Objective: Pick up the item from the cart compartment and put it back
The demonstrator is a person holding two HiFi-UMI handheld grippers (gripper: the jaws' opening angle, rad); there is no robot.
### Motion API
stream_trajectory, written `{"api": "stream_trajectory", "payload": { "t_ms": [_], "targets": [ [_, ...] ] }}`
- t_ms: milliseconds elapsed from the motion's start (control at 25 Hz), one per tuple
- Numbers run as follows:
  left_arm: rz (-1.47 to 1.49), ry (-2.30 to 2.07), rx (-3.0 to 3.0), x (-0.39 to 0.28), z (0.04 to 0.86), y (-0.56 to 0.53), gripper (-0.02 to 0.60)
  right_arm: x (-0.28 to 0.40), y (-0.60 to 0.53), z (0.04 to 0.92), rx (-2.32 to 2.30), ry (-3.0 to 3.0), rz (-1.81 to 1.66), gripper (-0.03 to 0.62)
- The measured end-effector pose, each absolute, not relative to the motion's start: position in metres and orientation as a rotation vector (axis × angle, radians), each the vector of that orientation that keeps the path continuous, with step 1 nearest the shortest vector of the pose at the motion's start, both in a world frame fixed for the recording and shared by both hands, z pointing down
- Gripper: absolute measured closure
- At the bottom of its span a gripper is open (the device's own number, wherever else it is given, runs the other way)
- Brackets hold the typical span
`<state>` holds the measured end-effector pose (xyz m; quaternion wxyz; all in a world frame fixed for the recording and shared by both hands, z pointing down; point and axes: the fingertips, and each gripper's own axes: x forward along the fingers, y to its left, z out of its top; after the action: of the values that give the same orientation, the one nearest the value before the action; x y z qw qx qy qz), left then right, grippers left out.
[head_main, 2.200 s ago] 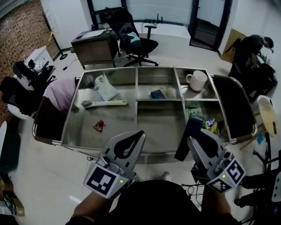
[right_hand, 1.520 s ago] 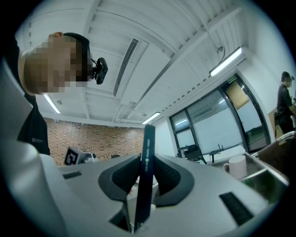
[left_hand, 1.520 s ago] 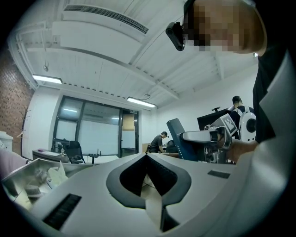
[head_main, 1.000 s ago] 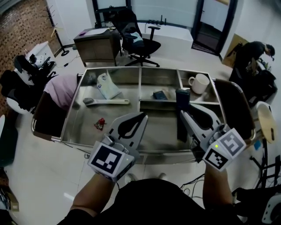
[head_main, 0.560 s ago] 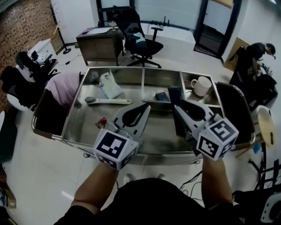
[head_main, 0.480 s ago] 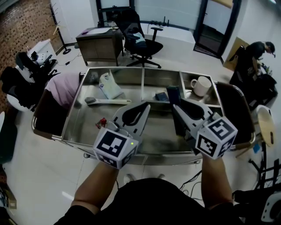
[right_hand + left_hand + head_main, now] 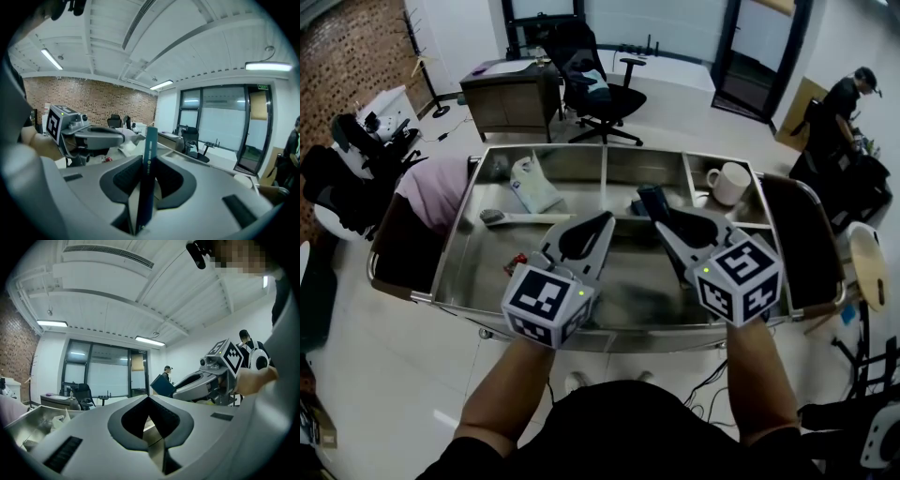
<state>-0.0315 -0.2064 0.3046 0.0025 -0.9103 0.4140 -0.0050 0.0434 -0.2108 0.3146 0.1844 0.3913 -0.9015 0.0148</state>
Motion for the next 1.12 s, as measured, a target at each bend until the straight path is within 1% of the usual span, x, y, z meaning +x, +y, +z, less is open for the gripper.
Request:
{"api": "stream_trajectory", "payload": {
  "t_ms": [600, 720, 760, 1120],
  "targets": [
    [-0.056, 1.361, -2.863, -0.038, 0.322, -0.228, 0.583, 0.027, -0.238, 0.388, 0.956, -2.203, -0.092, 0.488],
    [-0.051, 1.362, -2.861, -0.039, 0.32, -0.229, 0.583, 0.025, -0.237, 0.405, 0.897, -2.133, -0.093, 0.463],
    [-0.05, 1.362, -2.863, -0.039, 0.32, -0.23, 0.583, 0.023, -0.236, 0.41, 0.875, -2.127, -0.091, 0.431],
    [-0.068, 1.362, -2.874, -0.038, 0.325, -0.231, 0.583, 0.025, -0.238, 0.406, 0.907, -2.16, -0.076, 0.43]
  ]
}}
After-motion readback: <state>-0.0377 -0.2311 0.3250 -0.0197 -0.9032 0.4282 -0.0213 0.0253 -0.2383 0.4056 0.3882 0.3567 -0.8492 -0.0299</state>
